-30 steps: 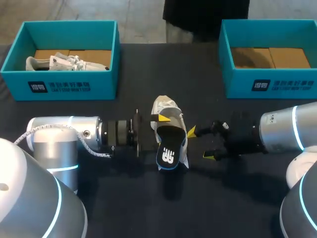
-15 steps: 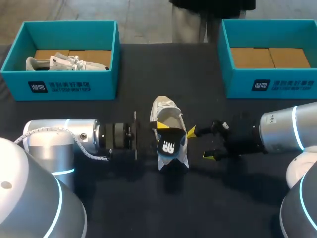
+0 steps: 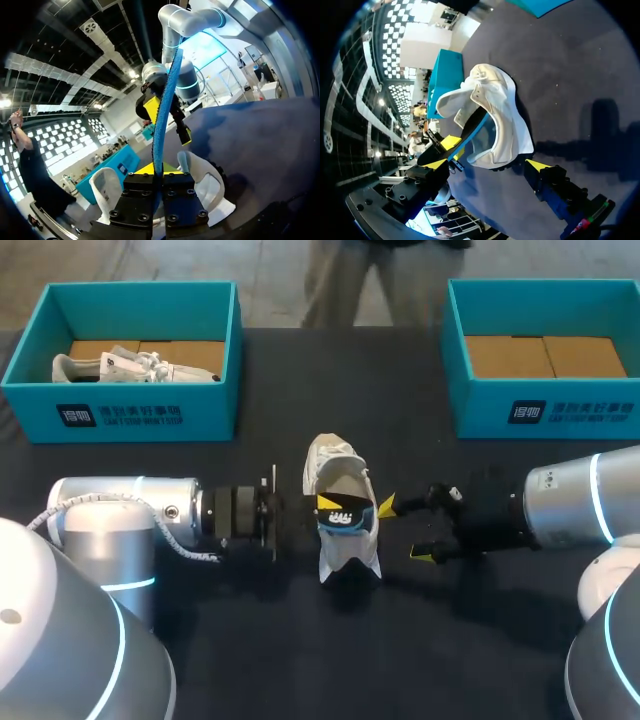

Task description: Take the shoe out of the shoebox, open the shoe tongue, remove and reinsert the insole, then place the shoe into the shoebox

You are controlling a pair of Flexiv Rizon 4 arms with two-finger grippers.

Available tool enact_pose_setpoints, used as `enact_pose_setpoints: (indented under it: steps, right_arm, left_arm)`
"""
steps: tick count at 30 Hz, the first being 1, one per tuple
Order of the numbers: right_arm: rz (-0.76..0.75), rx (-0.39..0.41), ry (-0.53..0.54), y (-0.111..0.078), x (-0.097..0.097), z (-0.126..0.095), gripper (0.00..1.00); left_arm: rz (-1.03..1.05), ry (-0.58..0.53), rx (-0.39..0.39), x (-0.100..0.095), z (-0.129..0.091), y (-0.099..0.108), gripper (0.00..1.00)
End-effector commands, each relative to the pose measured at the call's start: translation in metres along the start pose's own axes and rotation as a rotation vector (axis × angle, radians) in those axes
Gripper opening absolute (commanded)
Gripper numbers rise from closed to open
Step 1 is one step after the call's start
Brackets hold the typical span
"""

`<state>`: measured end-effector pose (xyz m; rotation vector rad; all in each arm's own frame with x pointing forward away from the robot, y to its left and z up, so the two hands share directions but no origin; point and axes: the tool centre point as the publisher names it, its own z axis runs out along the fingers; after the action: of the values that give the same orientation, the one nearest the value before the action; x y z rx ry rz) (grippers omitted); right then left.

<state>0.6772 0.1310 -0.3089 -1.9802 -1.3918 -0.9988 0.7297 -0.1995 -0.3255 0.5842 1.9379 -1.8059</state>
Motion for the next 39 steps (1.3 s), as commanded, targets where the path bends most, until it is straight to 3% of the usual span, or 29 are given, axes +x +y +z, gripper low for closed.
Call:
enact_pose_setpoints:
  steps: [1,10,15,16,17,30,33,34,39]
  right_arm:
    - [0.002,-0.004,-0.006,-0.001,0.002,0.001,1.00]
    - [0.002,-0.004,-0.006,-0.001,0.002,0.001,1.00]
    - [0.002,-0.004,-0.006,-0.001,0.002,0.001,1.00]
    - [0.002,-0.004,-0.006,-0.001,0.002,0.001,1.00]
    - [0.002,-0.004,-0.006,-0.001,0.002,0.001,1.00]
    - [0.002,-0.004,-0.006,-0.001,0.002,0.001,1.00]
    - [0.002,-0.004,-0.006,-0.001,0.002,0.001,1.00]
    - [0.002,-0.004,-0.006,-0.001,0.002,0.001,1.00]
    - [0.002,-0.004,-0.006,-0.001,0.002,0.001,1.00]
  left_arm:
    - [0.002,0.007,-0.009,-0.004,0.008,0.011,0.00]
    - [-0.016,0.012,-0.045,-0.006,0.007,0.023,0.00]
    - [-0.012,0.001,-0.046,-0.005,0.002,0.017,0.00]
    - [-0.011,-0.001,-0.044,-0.004,0.001,0.013,0.30]
    - [-0.010,-0.001,-0.042,-0.003,0.000,0.011,0.34]
    - [0.011,-0.005,0.004,0.001,-0.001,-0.013,0.27]
    - [0.002,0.007,0.003,0.004,0.001,-0.010,0.13]
    - [-0.003,0.014,-0.002,0.005,0.002,-0.009,0.00]
    - [-0.017,0.026,-0.018,0.007,0.004,0.000,0.00]
